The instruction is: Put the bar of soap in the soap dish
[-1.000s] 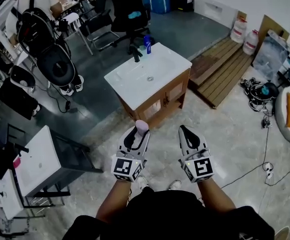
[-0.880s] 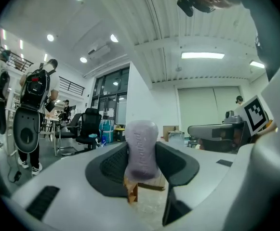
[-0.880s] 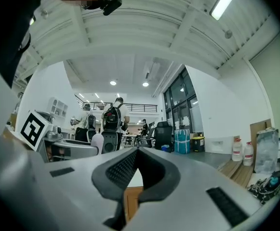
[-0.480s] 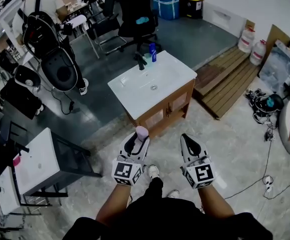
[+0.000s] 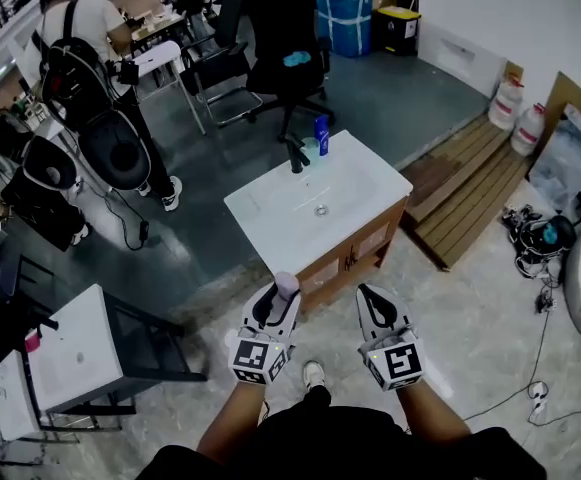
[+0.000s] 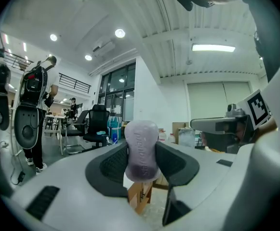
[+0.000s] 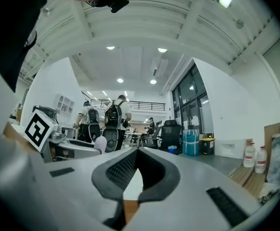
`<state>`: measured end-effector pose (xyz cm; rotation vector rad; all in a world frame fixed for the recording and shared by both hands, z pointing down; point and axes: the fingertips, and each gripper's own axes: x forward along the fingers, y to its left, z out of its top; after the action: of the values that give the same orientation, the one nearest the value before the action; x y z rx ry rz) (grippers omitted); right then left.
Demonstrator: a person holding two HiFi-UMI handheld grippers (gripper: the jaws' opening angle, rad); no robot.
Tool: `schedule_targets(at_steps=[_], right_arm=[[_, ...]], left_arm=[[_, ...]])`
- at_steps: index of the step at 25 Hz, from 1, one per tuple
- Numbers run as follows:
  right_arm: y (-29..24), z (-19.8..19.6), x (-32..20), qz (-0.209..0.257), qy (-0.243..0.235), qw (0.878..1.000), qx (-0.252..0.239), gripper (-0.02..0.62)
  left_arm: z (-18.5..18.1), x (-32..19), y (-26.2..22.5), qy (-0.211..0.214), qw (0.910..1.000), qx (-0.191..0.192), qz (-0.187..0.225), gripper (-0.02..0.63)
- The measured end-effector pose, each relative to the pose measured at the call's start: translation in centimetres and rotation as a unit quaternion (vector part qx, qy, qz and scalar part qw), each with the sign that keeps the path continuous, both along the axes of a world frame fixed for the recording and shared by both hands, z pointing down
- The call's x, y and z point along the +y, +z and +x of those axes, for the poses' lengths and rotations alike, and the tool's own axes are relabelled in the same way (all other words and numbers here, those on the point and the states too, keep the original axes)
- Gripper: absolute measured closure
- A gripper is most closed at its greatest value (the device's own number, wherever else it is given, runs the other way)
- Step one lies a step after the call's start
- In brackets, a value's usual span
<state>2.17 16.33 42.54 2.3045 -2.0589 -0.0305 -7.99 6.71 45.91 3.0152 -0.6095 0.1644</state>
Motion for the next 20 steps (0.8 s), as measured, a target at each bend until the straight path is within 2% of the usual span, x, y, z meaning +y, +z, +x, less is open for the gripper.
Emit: schedule_targets(at_steps=[7,13,20], right_arm=[[-0.4,-0.5,-7.2,-0.007,-0.054,0.999,0.007,0.589],[0.7,0.3,-12.7,0.004,-0.058,0.998,-0.009,0.589],[0.7,0.8,-16.9,0.004,-0.066,0.998,-0.006,0.589]], left_arm=[[0.6,-6.4,0.6,-0.018,0.9998,-0.005,0.000,0.410],[0.8,-11.3,0.7,-0.028,0.9996,-0.001,-0.002,0.410],[0.1,-15.0,0.8,-0.048,0.9989,0.003,0.001,0.410]])
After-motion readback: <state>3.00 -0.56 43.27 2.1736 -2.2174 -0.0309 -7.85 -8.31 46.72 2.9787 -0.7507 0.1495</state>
